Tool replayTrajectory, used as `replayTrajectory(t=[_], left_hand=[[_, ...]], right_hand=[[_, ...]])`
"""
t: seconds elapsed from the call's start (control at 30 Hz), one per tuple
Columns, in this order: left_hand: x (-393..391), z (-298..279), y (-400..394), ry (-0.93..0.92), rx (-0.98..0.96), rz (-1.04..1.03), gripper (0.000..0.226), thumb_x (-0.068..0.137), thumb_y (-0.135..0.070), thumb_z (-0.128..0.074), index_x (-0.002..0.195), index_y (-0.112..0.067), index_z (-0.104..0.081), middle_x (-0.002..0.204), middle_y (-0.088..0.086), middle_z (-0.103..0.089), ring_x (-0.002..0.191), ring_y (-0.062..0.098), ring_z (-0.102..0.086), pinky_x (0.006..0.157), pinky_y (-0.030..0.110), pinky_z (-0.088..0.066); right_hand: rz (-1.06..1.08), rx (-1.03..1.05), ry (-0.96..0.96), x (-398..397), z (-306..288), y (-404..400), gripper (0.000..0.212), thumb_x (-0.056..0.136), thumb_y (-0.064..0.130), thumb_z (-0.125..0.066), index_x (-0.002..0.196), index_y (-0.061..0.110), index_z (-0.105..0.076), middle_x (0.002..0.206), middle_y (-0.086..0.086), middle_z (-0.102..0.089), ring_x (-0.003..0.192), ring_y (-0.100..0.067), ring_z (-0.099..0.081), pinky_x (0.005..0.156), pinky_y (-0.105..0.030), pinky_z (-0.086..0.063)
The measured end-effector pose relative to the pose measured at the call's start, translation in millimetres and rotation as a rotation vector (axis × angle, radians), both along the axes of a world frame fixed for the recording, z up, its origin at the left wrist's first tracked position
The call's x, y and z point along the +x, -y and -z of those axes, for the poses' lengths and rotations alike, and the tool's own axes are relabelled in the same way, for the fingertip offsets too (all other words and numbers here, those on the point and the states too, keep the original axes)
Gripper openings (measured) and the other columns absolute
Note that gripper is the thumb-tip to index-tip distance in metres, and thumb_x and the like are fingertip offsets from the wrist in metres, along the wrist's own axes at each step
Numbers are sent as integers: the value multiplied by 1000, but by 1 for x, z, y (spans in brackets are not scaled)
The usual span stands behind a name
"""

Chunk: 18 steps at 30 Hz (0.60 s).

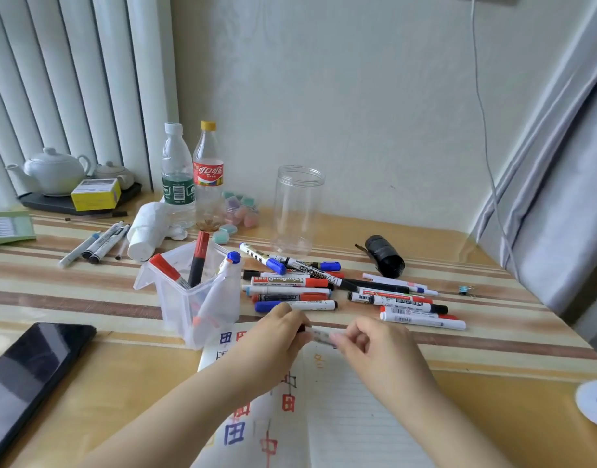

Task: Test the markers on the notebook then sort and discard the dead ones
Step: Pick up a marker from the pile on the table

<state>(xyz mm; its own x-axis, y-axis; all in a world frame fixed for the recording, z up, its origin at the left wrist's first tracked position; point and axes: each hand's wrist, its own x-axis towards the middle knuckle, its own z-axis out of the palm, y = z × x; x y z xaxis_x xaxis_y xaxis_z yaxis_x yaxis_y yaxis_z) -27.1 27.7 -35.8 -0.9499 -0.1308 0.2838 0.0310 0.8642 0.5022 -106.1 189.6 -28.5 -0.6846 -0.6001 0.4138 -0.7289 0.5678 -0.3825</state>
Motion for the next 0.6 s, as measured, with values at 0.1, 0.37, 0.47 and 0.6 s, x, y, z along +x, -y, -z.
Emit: replayTrajectory(t=[0.1,0.37,0.47,0.6], left_hand=[[5,-2,-6,65,24,63,26,96,-32,-40,116,-20,-52,114,-6,-50,96,5,-48,80,12,-36],[15,-6,-12,256,-156,117,25,97,-40,-33,100,-21,-49,93,-5,-52,83,11,-49,73,24,-40],[17,-7,-15,240,-134,157,28,98,-37,-30,99,-16,-49,96,0,-56,83,14,-50,74,25,-40],[17,-8,-14,259,-113,167,28,97,-39,-30,102,-19,-48,93,-4,-54,81,10,-49,70,21,-38]], right_hand=[[-180,172,-468,2,8,0,30,67,44,-69,91,26,-67,84,14,-63,80,-9,-57,74,-18,-42],[-277,281,-525,9,28,1,19,84,33,-40,86,25,-57,71,12,-55,59,-6,-58,40,-20,-41],[-291,273,-649,11,19,-2,23,89,36,-38,79,22,-53,60,9,-54,42,-11,-54,34,-23,-31],[-227,336,-545,4,15,-12,46,100,43,-18,105,31,-62,45,5,-51,31,-16,-48,30,-21,-27]])
